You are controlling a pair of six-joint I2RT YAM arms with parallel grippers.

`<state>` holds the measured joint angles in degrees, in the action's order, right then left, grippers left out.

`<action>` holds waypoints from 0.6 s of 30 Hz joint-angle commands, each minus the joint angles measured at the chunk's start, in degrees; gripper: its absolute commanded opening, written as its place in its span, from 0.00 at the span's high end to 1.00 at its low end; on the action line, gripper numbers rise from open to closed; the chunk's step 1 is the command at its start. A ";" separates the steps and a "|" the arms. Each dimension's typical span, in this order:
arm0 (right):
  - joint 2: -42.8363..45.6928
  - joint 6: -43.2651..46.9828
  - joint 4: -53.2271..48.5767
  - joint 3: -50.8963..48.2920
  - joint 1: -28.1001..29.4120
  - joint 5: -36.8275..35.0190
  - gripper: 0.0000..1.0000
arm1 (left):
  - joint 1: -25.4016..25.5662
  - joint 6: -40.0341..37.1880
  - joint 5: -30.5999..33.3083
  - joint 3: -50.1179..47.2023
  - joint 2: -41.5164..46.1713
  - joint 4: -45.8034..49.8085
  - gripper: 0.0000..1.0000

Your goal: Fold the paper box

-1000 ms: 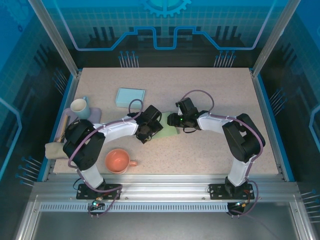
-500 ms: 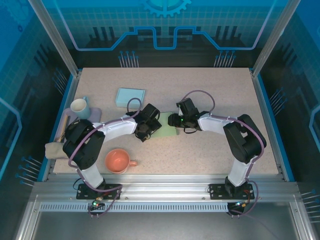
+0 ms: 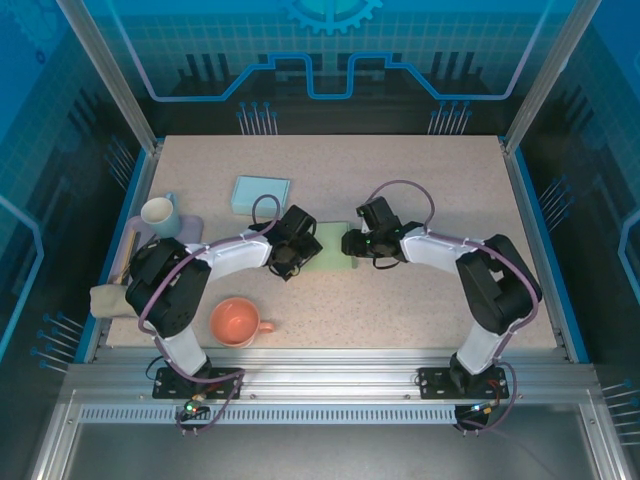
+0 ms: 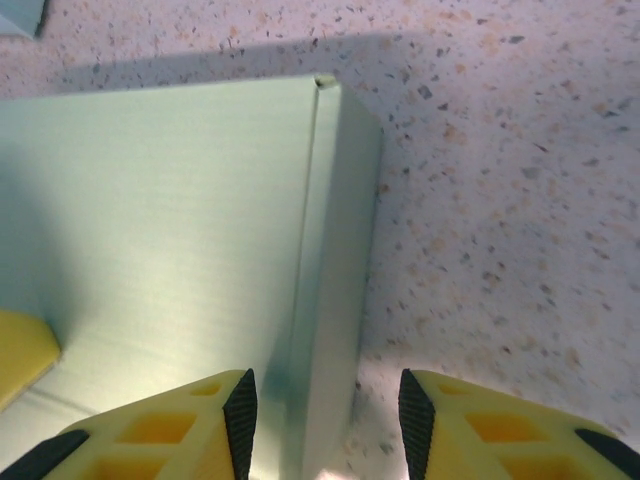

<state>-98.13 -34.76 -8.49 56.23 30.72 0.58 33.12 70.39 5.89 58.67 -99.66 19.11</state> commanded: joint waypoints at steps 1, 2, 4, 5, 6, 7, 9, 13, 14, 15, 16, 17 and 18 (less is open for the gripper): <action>5.05 1.67 -5.10 0.74 1.15 -2.13 0.56 | -0.90 -1.05 0.64 -1.73 -2.16 3.58 0.22; 6.37 1.34 -5.30 0.36 1.56 -2.85 0.56 | -0.96 -1.09 0.72 -1.72 -2.20 3.66 0.22; 8.41 0.28 -5.28 -0.23 2.33 -3.09 0.56 | -0.96 -1.39 0.79 -1.64 -2.17 3.97 0.22; 9.03 -0.16 -5.18 -0.43 2.80 -3.13 0.56 | -0.98 -1.53 0.83 -1.59 -2.29 4.05 0.22; 9.33 -0.45 -5.17 -0.59 3.23 -3.28 0.56 | -1.04 -1.57 0.87 -1.55 -2.38 4.08 0.22; 9.36 -0.63 -5.08 -0.79 3.45 -3.30 0.56 | -0.96 -1.57 0.88 -1.51 -2.46 4.09 0.22; 8.89 -0.96 -4.73 -1.25 3.81 -3.01 0.57 | -0.96 -1.57 0.80 -1.59 -2.73 4.13 0.22; 8.90 -2.54 -3.03 -3.81 3.82 -2.82 0.57 | -0.99 -1.31 0.53 -1.63 -2.83 3.94 0.23; 9.24 -3.00 -2.49 -4.66 3.82 -2.84 0.57 | -0.96 -1.31 0.54 -1.72 -2.82 3.96 0.23; 9.56 -3.41 -2.03 -5.34 3.84 -2.86 0.57 | -0.98 -1.26 0.61 -1.72 -2.80 3.91 0.23; 9.74 -3.55 -1.88 -5.51 3.83 -2.86 0.57 | -0.96 -1.26 0.69 -1.64 -2.74 4.02 0.23; 9.88 -3.77 -1.82 -5.51 3.91 -2.79 0.57 | -0.96 -1.30 0.70 -1.55 -2.69 4.08 0.22; 9.98 -3.98 -1.79 -6.66 3.95 -2.70 0.57 | -0.96 -1.32 0.70 -1.45 -2.74 4.14 0.22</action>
<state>-89.03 -36.93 -11.20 50.98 34.11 -1.52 32.82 69.97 5.69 58.67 -99.88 18.83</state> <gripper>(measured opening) 0.428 0.775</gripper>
